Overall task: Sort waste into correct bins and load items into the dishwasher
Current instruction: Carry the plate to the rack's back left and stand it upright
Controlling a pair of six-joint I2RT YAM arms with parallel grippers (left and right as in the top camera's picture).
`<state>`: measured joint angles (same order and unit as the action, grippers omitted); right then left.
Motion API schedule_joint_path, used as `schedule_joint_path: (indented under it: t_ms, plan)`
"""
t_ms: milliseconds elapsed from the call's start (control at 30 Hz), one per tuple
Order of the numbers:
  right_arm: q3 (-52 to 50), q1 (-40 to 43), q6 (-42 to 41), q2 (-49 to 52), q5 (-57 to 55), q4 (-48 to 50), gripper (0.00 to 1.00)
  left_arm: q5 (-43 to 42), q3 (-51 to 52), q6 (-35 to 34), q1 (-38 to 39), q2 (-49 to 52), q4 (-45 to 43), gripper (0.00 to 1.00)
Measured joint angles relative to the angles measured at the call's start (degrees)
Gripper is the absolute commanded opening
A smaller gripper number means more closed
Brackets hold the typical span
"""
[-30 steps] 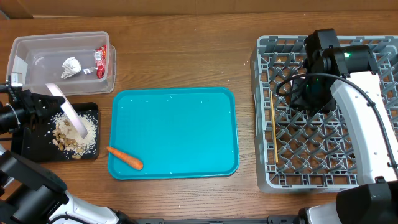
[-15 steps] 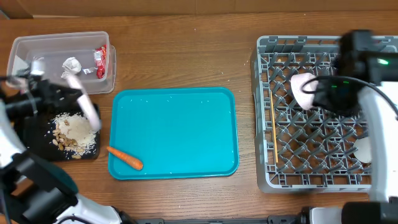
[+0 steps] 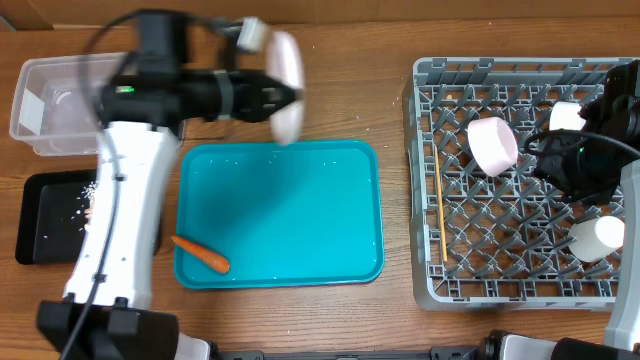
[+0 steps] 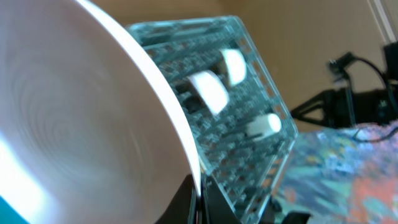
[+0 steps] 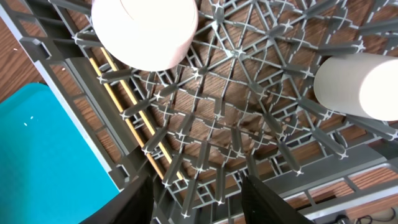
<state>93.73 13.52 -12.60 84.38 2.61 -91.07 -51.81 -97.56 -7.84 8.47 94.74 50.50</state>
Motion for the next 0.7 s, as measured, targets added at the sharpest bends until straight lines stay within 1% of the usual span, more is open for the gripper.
schedule_joint_path:
  t_ms: [100, 200, 267, 333, 533, 700]
  plan:
    - [0.0, 0.0, 0.2, 0.0, 0.04, -0.13, 0.49, 0.63, -0.04, -6.19, 7.34, 1.92, -9.84, 0.04]
    - [0.0, 0.28, -0.5, 0.0, -1.29, -1.27, 0.49, 1.51, -0.04, -12.24, 13.11, 4.76, -20.2, 0.04]
    - [0.0, 1.42, -1.75, 0.0, -3.15, -2.03, 0.48, 2.86, 0.15, -17.68, 17.62, 7.48, -28.89, 0.04]
    - [0.0, 2.62, -2.4, 0.0, -4.11, -2.56, 0.49, 5.03, 0.11, -21.57, 20.33, 9.51, -35.12, 0.04]
    - [0.0, 4.07, -3.28, 0.0, -5.51, -2.89, 0.49, 11.72, 0.07, -33.77, 27.02, 15.5, -48.11, 0.04]
    - [0.0, 4.09, -3.5, 0.0, -5.92, -2.91, 0.49, 15.41, 0.07, -42.12, 29.97, 21.66, -56.33, 0.04]
